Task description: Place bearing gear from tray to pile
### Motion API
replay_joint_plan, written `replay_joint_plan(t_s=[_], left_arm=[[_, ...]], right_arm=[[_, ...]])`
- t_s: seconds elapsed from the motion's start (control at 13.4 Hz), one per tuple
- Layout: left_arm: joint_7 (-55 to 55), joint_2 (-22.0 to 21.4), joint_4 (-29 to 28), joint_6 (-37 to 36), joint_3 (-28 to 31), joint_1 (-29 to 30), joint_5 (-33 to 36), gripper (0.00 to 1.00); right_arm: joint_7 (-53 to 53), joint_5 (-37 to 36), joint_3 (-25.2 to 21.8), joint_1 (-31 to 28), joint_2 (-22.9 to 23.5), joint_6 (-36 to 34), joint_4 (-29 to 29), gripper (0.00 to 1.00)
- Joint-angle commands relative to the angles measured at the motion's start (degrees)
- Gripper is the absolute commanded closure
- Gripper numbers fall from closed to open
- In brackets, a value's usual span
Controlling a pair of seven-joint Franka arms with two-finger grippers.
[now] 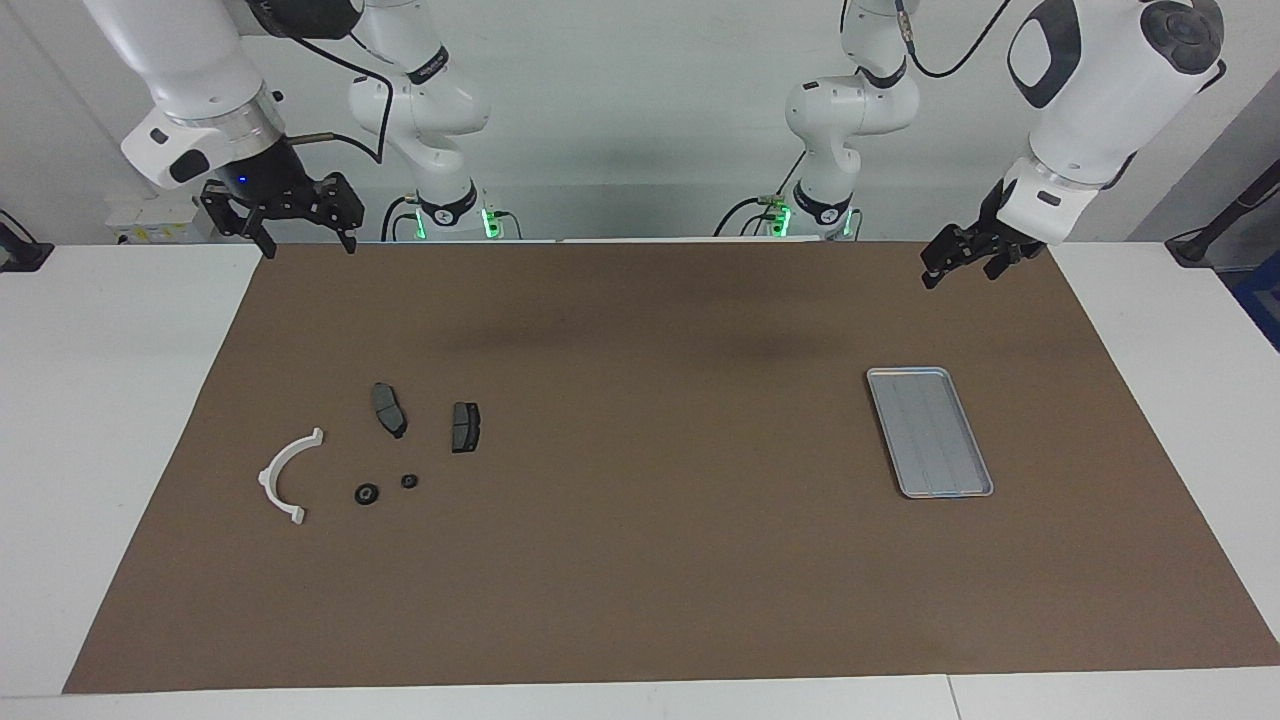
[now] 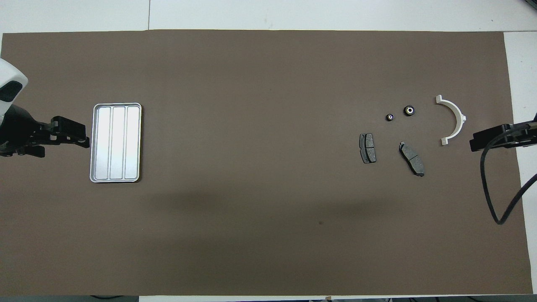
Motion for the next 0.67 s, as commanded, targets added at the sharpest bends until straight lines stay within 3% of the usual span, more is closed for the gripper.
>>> replay_joint_plan(t_s=[0.0,0.6], left_arm=[[0.1,-1.39,-1.34,0.38,0.08,-0.17,0.76,0.0],[0.1,-1.47,-1.34,0.38,0.08,-0.17,0.76,0.0]], right_arm=[[1.1,0.62,0.42,-0.6,-0.78,-1.06,-0.82,0.0],[4.27,-1.06,0.5,-0.34,-0.95,-1.24,-0.82,0.0]])
